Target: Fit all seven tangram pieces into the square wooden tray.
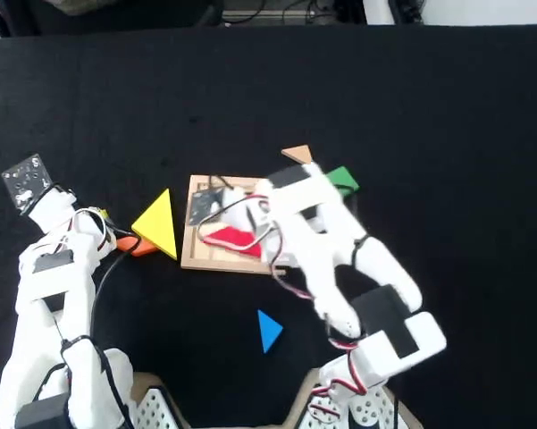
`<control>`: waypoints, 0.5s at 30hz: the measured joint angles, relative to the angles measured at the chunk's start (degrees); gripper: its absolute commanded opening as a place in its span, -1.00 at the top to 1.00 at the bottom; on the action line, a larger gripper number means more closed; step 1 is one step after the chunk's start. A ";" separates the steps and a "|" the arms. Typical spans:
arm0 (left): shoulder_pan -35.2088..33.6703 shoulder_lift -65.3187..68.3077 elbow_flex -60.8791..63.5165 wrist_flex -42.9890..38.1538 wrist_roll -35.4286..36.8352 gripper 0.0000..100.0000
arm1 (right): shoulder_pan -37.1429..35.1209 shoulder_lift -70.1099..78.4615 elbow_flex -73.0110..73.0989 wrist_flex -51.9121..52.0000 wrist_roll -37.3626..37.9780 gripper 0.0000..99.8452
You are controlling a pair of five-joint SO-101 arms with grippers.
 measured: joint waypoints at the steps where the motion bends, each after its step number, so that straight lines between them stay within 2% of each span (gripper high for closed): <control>1: 0.00 0.00 0.00 0.00 0.00 0.69 | -1.05 -0.09 0.00 0.35 -0.88 0.81; 5: 0.00 0.00 0.00 0.00 0.00 0.69 | -4.22 -2.55 0.00 0.53 -2.55 0.81; 10: 0.00 0.00 0.00 0.00 0.00 0.69 | -2.81 -7.56 -2.20 0.35 -3.78 0.81; 13: 0.00 0.00 0.00 0.00 0.00 0.69 | -0.26 -8.18 -3.87 -5.19 -10.02 0.84; 15: 0.00 0.00 0.00 0.00 0.00 0.69 | -0.09 -7.03 -3.87 -10.64 -16.97 0.96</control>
